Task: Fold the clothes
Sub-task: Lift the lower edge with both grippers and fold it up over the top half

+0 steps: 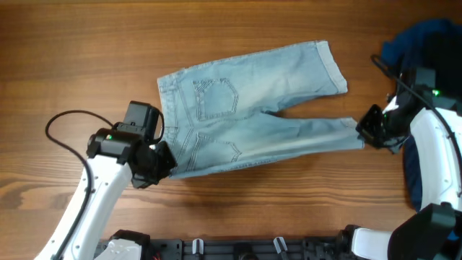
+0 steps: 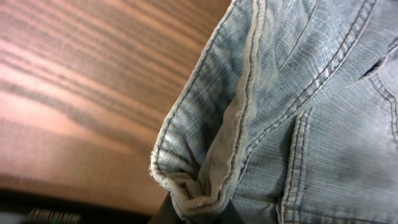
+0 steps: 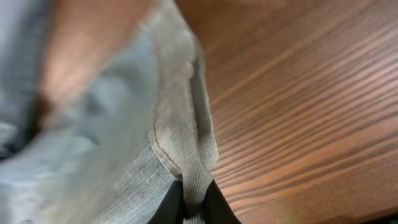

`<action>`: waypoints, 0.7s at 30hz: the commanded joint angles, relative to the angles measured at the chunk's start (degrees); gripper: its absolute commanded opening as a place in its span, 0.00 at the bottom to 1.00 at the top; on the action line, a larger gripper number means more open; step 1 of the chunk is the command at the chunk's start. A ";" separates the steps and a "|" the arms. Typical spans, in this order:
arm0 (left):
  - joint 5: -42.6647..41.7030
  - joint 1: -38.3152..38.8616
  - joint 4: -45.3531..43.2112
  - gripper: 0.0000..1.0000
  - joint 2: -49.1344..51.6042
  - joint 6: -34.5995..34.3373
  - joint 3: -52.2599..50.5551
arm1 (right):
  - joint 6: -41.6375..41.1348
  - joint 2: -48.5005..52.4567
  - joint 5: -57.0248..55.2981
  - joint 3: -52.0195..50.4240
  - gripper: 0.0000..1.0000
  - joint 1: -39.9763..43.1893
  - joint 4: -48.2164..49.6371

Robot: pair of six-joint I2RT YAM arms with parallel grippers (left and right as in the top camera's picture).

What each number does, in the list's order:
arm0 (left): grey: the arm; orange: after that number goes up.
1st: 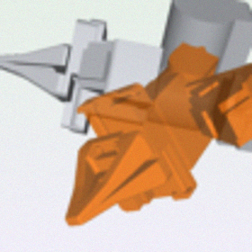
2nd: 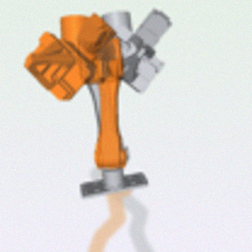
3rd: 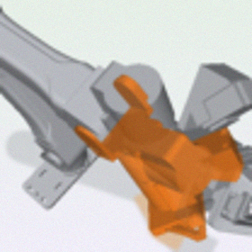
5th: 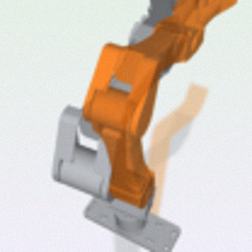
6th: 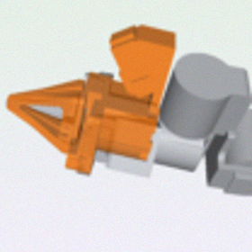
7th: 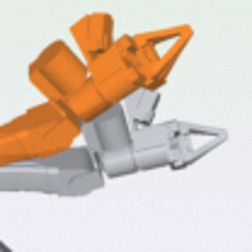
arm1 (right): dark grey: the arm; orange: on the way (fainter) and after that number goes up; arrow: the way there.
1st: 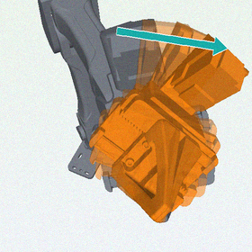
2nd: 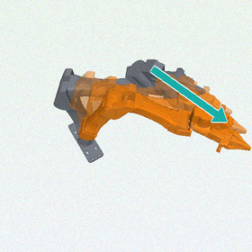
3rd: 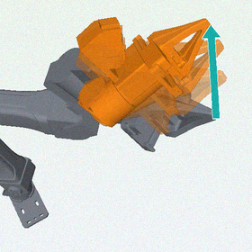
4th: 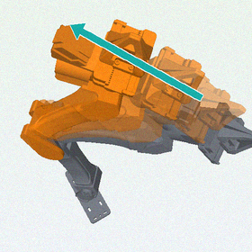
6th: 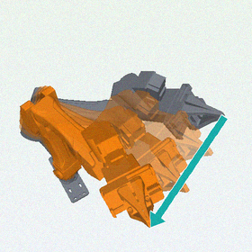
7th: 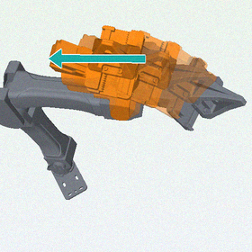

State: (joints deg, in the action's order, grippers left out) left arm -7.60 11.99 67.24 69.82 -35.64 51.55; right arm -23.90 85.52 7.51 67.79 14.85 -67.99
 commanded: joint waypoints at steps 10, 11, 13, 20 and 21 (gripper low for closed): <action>5.95 -0.26 -2.16 0.04 0.07 0.92 8.48 | 2.95 -0.74 -5.27 13.60 0.04 -4.83 5.16; 6.58 -0.26 -3.28 0.04 0.61 0.92 8.94 | 2.93 -0.46 -5.46 13.60 0.04 -4.83 5.97; 8.72 -0.26 -5.57 0.04 1.55 0.92 9.53 | 2.93 0.24 -5.33 13.60 0.05 -4.83 7.32; 16.72 -0.26 -15.82 0.04 5.09 0.94 11.02 | 2.93 3.82 -4.96 13.60 0.04 -4.83 13.09; 16.72 -0.31 -17.27 0.04 5.27 0.96 11.17 | 2.93 4.39 -4.94 13.60 0.04 -4.83 13.94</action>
State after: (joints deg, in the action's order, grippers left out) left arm 0.54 12.08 52.93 73.97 -35.59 60.93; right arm -21.76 87.64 6.85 79.57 9.43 -56.62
